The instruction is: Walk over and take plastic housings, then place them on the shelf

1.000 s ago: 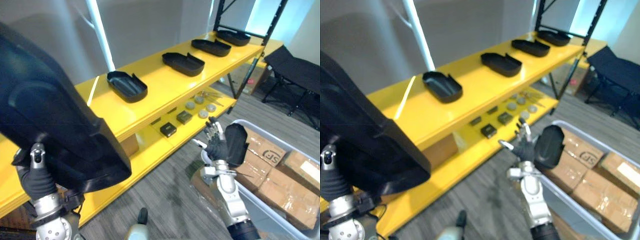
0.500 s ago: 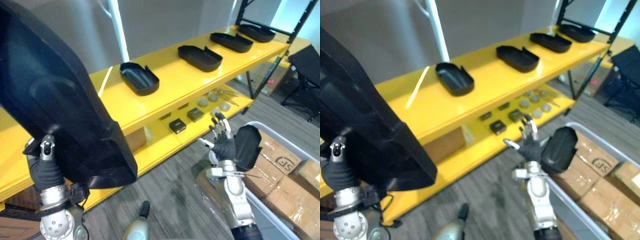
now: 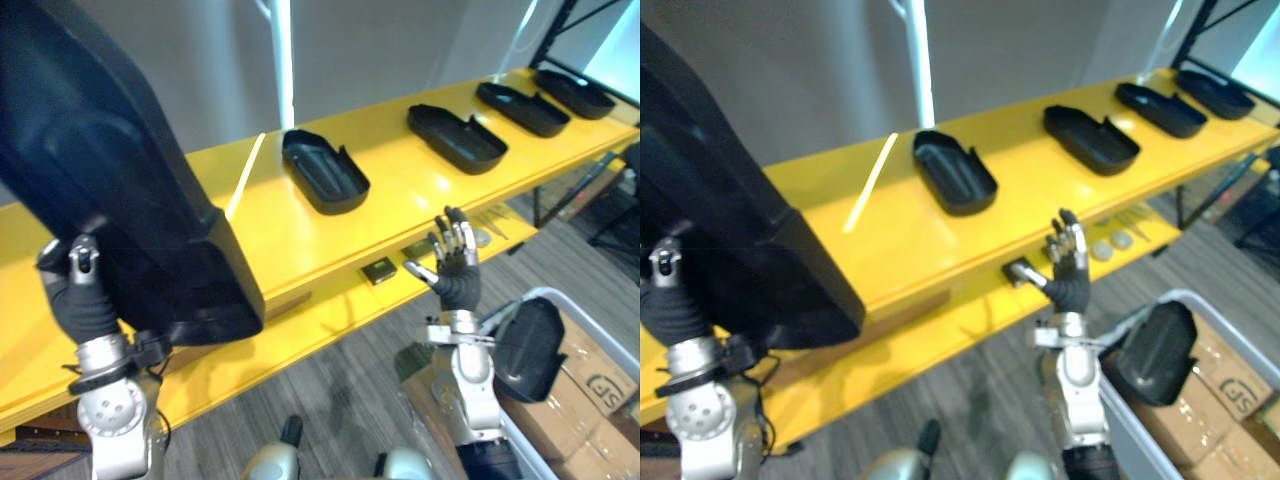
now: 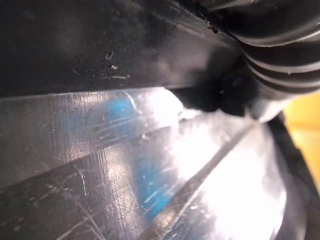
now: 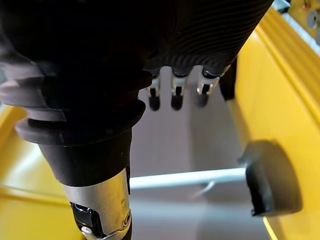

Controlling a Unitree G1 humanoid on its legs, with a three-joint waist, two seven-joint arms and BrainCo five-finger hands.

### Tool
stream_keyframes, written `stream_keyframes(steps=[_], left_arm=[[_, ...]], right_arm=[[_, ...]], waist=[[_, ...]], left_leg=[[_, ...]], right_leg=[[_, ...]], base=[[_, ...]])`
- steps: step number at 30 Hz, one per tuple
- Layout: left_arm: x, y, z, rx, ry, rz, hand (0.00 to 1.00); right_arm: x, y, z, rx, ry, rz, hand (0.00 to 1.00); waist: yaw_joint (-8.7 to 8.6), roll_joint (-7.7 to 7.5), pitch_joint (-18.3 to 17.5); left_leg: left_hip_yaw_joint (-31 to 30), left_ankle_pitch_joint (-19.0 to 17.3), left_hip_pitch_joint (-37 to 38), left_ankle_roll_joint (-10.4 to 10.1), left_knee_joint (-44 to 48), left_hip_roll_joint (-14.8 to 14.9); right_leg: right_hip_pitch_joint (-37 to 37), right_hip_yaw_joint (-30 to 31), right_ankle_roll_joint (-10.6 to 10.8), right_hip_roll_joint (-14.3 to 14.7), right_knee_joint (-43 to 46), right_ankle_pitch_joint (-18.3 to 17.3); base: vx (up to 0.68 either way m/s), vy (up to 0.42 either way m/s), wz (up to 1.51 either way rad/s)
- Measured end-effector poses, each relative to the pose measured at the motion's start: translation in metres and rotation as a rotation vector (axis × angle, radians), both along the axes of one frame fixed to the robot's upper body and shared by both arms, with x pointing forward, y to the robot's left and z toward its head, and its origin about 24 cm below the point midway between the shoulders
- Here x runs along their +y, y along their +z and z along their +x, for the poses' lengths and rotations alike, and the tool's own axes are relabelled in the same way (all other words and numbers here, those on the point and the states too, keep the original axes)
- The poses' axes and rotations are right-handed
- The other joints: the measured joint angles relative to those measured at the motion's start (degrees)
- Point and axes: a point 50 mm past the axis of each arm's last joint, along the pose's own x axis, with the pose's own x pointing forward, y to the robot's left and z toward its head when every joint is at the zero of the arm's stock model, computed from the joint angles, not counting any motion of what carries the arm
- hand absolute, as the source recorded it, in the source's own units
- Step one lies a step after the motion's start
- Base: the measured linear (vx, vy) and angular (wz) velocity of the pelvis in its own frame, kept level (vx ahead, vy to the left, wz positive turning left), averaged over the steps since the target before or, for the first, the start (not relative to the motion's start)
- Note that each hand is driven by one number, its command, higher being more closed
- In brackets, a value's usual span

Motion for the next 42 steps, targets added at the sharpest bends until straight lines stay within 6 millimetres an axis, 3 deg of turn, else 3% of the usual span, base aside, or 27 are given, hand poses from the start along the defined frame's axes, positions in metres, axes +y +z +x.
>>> stream_keyframes(steps=[1, 2, 5, 7, 9, 10, 11, 13, 15, 18, 21, 25, 29, 32, 35, 37, 40, 42], left_arm=[[-0.005, -0.003, 0.000, 0.012, -0.016, -0.012, 1.00], [-0.007, -0.008, -0.003, 0.028, -0.020, -0.033, 1.00], [-0.013, -0.013, -0.014, 0.042, -0.004, -0.060, 1.00], [-0.023, -0.010, -0.010, 0.028, -0.041, -0.057, 1.00], [-0.046, -0.007, 0.003, 0.004, -0.152, -0.065, 1.00], [-0.050, -0.006, 0.006, 0.000, -0.176, -0.063, 1.00], [-0.056, -0.004, 0.011, -0.009, -0.210, -0.051, 1.00], [-0.058, -0.001, 0.014, -0.021, -0.226, -0.042, 1.00], [-0.052, -0.004, 0.013, 0.009, -0.211, -0.020, 1.00], [-0.039, -0.010, 0.009, 0.062, -0.163, 0.005, 1.00], [-0.033, -0.015, 0.006, 0.104, -0.133, 0.005, 1.00], [-0.029, -0.020, 0.004, 0.142, -0.129, 0.024, 1.00], [-0.030, -0.019, 0.005, 0.159, -0.146, 0.088, 1.00], [-0.022, -0.023, 0.009, 0.199, -0.129, 0.096, 1.00], [-0.011, -0.036, 0.023, 0.298, -0.085, 0.083, 1.00], [-0.002, -0.045, 0.030, 0.366, -0.031, 0.092, 1.00], [0.019, -0.054, 0.041, 0.439, 0.089, 0.052, 1.00], [0.032, -0.057, 0.047, 0.469, 0.171, -0.010, 1.00]], right_arm=[[0.005, 0.007, -0.002, -0.032, 0.021, -0.002, 0.00], [0.011, 0.013, -0.004, -0.062, 0.051, -0.013, 0.00], [0.023, 0.023, -0.004, -0.127, 0.116, -0.058, 0.00], [0.020, 0.033, -0.003, -0.177, 0.113, -0.084, 0.00], [0.018, 0.056, -0.003, -0.282, 0.081, -0.126, 0.00], [0.016, 0.061, -0.003, -0.305, 0.069, -0.135, 0.00], [0.014, 0.069, -0.002, -0.340, 0.041, -0.154, 0.00], [0.009, 0.076, 0.000, -0.368, 0.010, -0.171, 0.00], [0.006, 0.076, 0.000, -0.369, -0.010, -0.146, 0.00], [0.011, 0.076, -0.002, -0.389, 0.001, -0.117, 0.00], [0.017, 0.076, -0.002, -0.388, 0.024, -0.109, 0.00], [0.026, 0.063, -0.004, -0.332, 0.053, -0.124, 0.00], [0.019, 0.041, -0.011, -0.228, -0.020, -0.143, 0.00], [0.008, 0.031, -0.018, -0.182, -0.075, -0.180, 0.00], [-0.010, 0.031, -0.027, -0.172, -0.122, -0.182, 0.00], [-0.021, 0.029, -0.032, -0.147, -0.150, -0.166, 0.00], [-0.040, 0.004, -0.037, 0.025, -0.217, -0.147, 0.00], [-0.062, -0.037, -0.047, 0.239, -0.315, -0.206, 0.00]], waist=[[0.08, -1.15, -0.5], [0.15, -1.37, -0.6], [1.09, 0.26, -2.2], [0.29, 0.79, -2.9], [-0.47, 1.72, -3.9], [-0.50, 1.99, -4.1], [-0.66, 2.61, -4.5], [-0.30, 2.41, -4.5], [-0.03, 0.02, -5.0], [0.12, -1.86, -6.1], [0.62, -2.29, -6.4], [0.55, -2.08, -6.5], [-0.66, -1.89, -6.6], [-2.33, -0.72, -7.0], [-2.75, 0.86, -7.7], [-4.15, 1.28, -7.7], [-6.01, 1.53, -7.6], [-7.09, 1.91, -7.3]], left_leg=[[-1.6, -0.7, 0.3, -0.8, 0.0, -1.1], [-2.3, -1.7, 0.8, -1.4, -0.5, -1.7], [2.0, -2.2, 1.2, -1.7, -0.7, 1.6], [13.1, -2.8, -1.4, -1.1, 2.3, 4.8], [30.2, -2.1, -3.8, -0.8, 4.8, 8.1], [33.3, -0.7, -3.7, -0.3, 4.5, 8.6], [36.3, 1.1, -3.0, -1.2, 2.4, 8.4], [36.1, 1.6, -1.4, -0.7, -0.6, 7.5], [34.6, 1.6, 1.0, -0.6, -2.0, 6.1], [34.4, 1.6, 2.9, -0.6, -3.3, 5.4], [34.4, 1.6, 2.9, -0.6, -3.3, 5.3], [34.5, 1.6, 3.5, -0.8, -4.7, 5.0], [35.9, 2.3, 3.4, -1.7, -6.0, 4.7], [37.0, 2.5, 3.5, -1.9, -6.4, 4.8], [39.4, 2.6, 3.5, -1.7, -6.4, 5.2], [40.1, 2.7, 3.4, -1.8, -6.4, 5.3], [41.9, 2.7, 2.5, -1.8, -6.4, 5.7], [43.5, 2.7, 2.4, -1.8, -6.3, 5.7]], right_leg=[[0.9, 1.4, 0.2, 0.2, -2.8, 0.1], [2.2, 0.7, 0.9, -0.2, -3.5, 2.6], [4.7, -5.9, -0.2, -0.2, -4.1, 5.6], [8.4, -13.2, -0.7, -0.2, -6.5, 5.6], [11.3, -22.3, -1.2, -0.7, -7.9, 5.3], [11.6, -23.7, -1.4, -0.9, -7.6, 5.2], [12.1, -25.7, -1.5, -1.1, -7.0, 5.0], [12.9, -25.9, -1.3, -1.2, -6.0, 4.8], [15.3, -25.9, -0.7, -2.0, -5.8, 4.3], [16.5, -25.3, -0.6, -2.4, -5.9, 4.3], [16.1, -22.9, -0.6, -2.3, -7.0, 4.3], [16.0, -20.1, -0.5, -2.0, -10.3, 4.4], [15.0, -18.2, 0.4, -2.1, -11.8, 4.2], [14.0, -16.6, 1.0, -2.2, -11.7, 4.4], [12.6, -14.1, 1.4, -1.8, -12.0, 5.1], [12.1, -12.9, 1.5, -1.7, -12.3, 5.8], [10.3, -11.2, 1.5, -1.5, -12.8, 6.4], [9.5, -9.6, 1.6, -1.4, -13.1, 7.3]], base=[[0.21, -0.308, 1.04], [0.25, -0.345, 1.09], [0.24, -0.237, 0.92], [0.30, -0.215, 1.72], [0.17, -0.117, 1.95], [0.15, -0.023, 1.64], [0.15, 0.050, 1.20], [0.14, 0.079, 0.81], [0.15, 0.068, 0.38], [0.09, 0.022, 0.05], [0.01, -0.017, -0.24], [-0.06, -0.030, -0.39], [-0.11, 0.017, -0.23], [-0.09, 0.033, -0.26], [-0.04, 0.042, -0.35], [0.00, 0.048, -0.30], [0.01, 0.036, -0.31], [0.04, 0.029, -0.32]])
